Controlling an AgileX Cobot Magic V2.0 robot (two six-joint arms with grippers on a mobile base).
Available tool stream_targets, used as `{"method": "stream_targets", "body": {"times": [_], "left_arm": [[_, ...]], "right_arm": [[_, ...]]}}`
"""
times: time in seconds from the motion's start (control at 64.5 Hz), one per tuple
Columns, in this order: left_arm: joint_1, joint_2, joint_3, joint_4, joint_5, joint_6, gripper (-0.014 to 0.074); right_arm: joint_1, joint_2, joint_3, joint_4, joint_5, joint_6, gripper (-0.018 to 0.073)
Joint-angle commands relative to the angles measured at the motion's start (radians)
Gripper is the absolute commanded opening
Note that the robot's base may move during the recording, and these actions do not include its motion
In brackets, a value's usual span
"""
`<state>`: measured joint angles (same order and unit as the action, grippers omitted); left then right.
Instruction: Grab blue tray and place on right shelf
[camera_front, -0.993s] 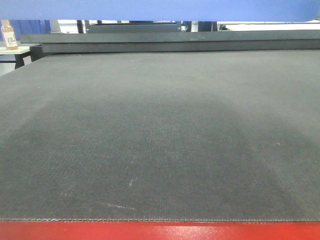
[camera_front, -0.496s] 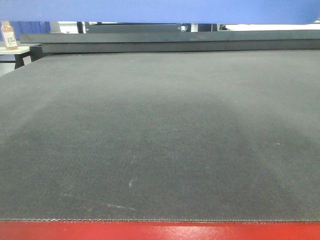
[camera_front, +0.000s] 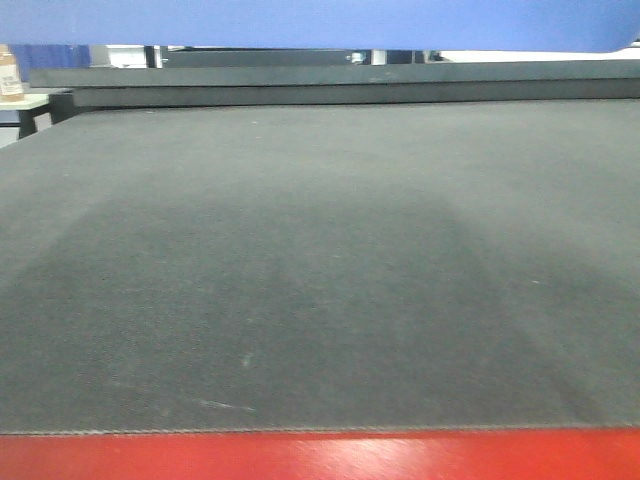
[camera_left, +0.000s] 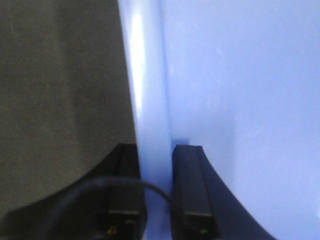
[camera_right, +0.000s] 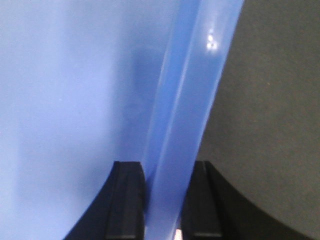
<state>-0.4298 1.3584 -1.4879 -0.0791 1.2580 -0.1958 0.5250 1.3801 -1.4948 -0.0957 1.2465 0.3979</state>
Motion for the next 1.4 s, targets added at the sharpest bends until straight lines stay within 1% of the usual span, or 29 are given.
{"method": "stream_targets", "body": {"times": [0.0,1.381], "left_arm": [[-0.015,-0.031,-0.025,-0.019,0.081,0.024,-0.0048],[-0.015,-0.031,-0.025,-0.019,0.081,0.024,-0.0048]], "right_arm": [[0.005,-0.035,-0.026,-0.011,-0.042,-0.04,0.0058],[0.005,-0.035,-0.026,-0.011,-0.042,-0.04,0.0058]]}}
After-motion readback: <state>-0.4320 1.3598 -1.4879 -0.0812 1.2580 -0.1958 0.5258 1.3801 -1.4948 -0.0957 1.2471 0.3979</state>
